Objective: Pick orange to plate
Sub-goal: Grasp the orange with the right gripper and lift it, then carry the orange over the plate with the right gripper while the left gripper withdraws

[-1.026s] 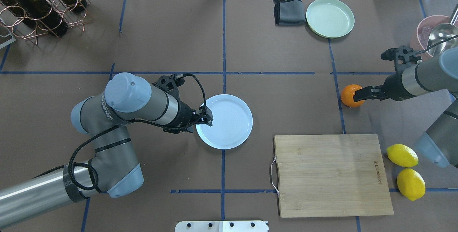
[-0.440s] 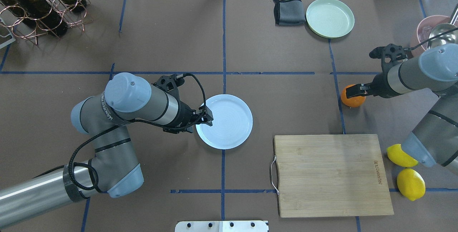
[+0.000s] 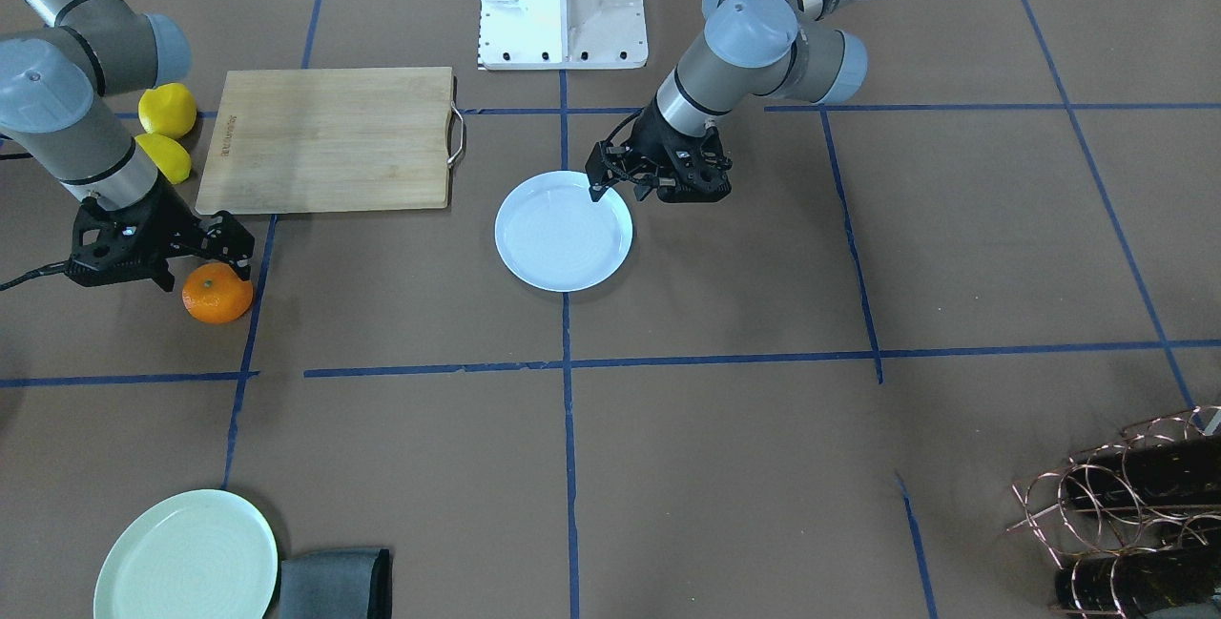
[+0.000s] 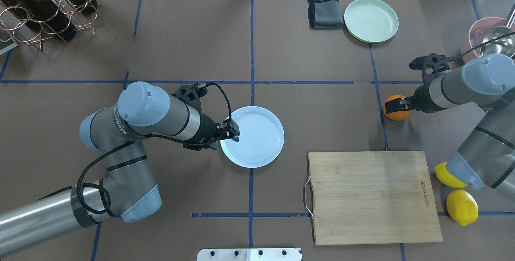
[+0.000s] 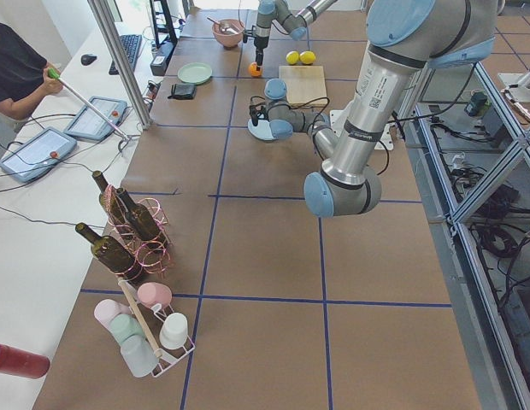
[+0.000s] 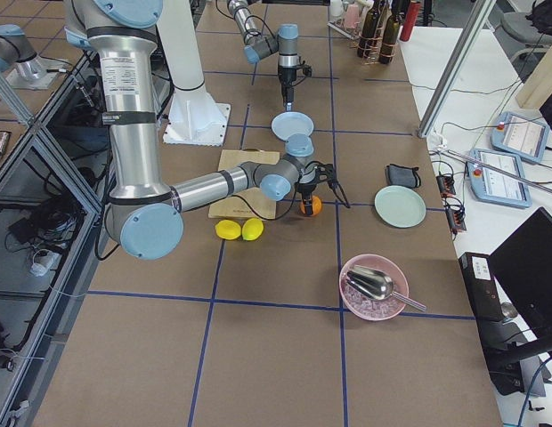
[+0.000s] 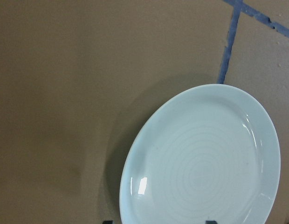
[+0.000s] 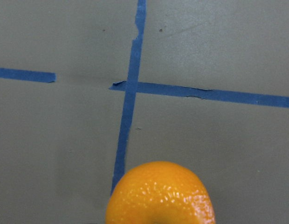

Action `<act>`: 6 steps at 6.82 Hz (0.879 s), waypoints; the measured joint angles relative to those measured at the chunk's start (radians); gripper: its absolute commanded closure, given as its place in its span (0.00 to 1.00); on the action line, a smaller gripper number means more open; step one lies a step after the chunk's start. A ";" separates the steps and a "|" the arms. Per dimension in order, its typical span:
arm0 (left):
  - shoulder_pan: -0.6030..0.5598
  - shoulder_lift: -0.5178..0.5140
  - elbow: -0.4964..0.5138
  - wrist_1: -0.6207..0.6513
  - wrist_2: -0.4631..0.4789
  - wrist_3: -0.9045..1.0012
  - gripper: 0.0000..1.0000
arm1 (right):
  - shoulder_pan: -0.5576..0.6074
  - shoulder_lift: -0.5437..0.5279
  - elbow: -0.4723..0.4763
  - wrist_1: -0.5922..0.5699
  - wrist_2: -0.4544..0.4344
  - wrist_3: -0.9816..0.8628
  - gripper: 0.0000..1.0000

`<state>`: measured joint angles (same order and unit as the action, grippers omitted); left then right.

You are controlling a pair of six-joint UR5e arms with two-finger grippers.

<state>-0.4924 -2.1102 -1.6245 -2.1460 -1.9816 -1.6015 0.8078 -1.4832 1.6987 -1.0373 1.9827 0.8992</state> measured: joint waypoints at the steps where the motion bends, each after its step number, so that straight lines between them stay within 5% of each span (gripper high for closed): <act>1: 0.000 0.000 -0.001 0.000 0.001 0.000 0.27 | -0.006 0.011 -0.013 -0.001 -0.002 0.000 0.11; 3: -0.002 0.002 -0.019 0.000 0.001 0.001 0.27 | -0.011 0.031 -0.033 -0.003 -0.003 0.000 0.86; 4: -0.012 0.007 -0.045 0.000 0.001 0.002 0.27 | -0.010 0.037 -0.038 -0.004 -0.003 0.002 1.00; 6: -0.060 0.056 -0.161 0.000 -0.006 0.007 0.27 | -0.011 0.062 -0.014 -0.012 0.002 0.004 1.00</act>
<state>-0.5522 -2.0538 -1.7854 -2.1464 -1.9873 -1.5940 0.7972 -1.4215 1.6846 -1.0494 1.9845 0.9033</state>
